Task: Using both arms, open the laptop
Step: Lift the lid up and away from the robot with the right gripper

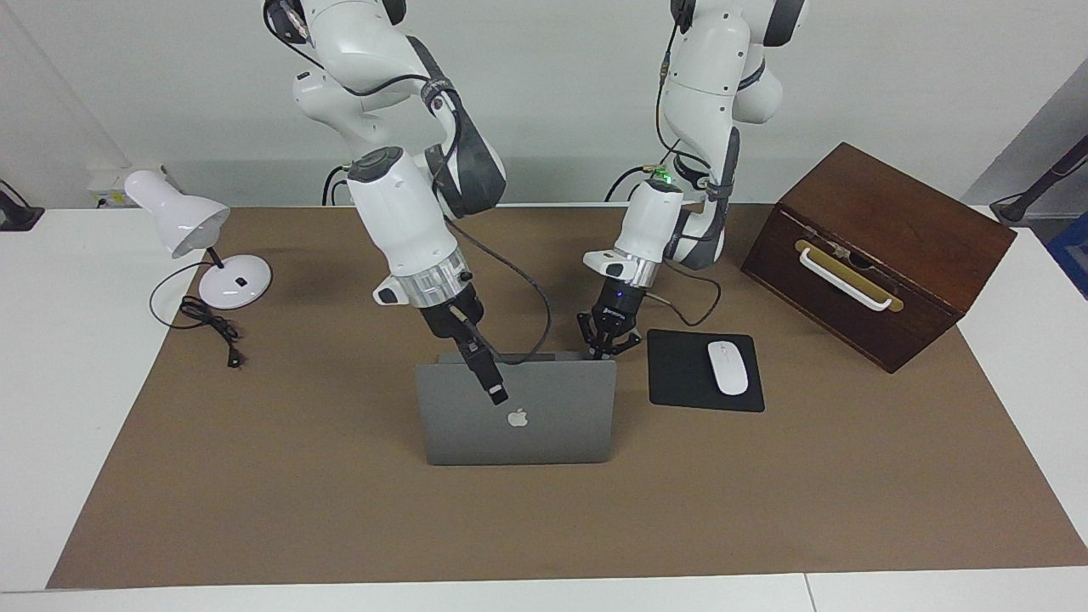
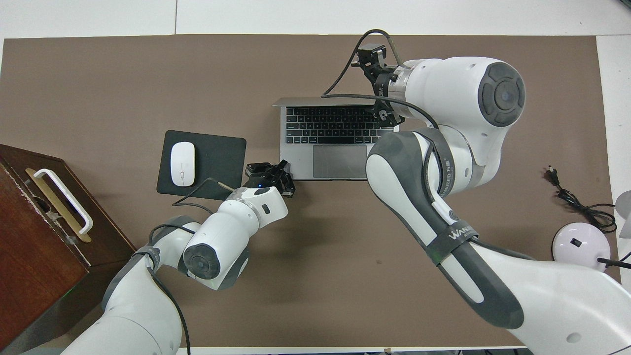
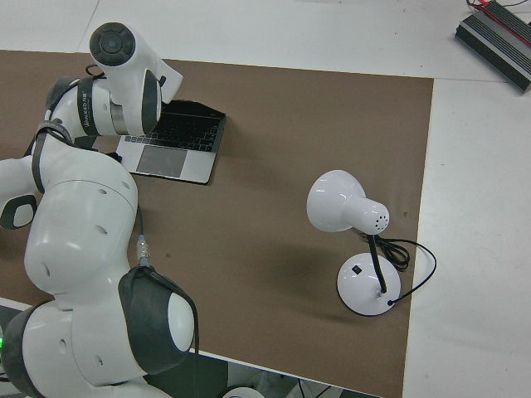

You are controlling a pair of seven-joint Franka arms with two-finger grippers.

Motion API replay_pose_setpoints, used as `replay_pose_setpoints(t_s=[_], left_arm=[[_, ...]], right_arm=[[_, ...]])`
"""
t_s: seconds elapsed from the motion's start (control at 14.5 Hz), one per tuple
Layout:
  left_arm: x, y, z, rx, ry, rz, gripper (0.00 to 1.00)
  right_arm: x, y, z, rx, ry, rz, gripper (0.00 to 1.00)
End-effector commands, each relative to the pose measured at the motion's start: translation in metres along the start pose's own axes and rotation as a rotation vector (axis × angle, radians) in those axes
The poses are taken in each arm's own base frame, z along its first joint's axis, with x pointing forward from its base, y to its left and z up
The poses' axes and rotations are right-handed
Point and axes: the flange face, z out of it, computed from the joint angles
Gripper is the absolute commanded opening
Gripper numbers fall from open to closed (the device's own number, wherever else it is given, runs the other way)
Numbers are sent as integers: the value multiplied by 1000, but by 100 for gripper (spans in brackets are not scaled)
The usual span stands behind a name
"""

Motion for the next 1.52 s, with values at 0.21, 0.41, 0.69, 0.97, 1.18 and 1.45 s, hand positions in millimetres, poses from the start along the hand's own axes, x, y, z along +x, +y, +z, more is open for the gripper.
replay_pose_setpoints(t_s=[0.21,0.41,0.69,0.97,1.18,1.45], left_arm=[[-10,5,19,-6,-21,17,0],[-10,5,19,-6,-21,17,0],[-10,5,19,-6,-21,17,0],[-10,5,19,-6,-21,17,0],[-10,5,19,-6,-21,15,0],[-10,5,19,-6,-21,17,0]], right_arm=[[17,-16,13,-26,3,-39,100],[24,-22,14,-25,5,-46,100],[30,-31,11,-44,-5,-44,100],[37,-42,4,-66,-13,-47,100],[47,-45,2,-65,-12,-60,100],[56,-54,-1,-70,-14,-59,100]])
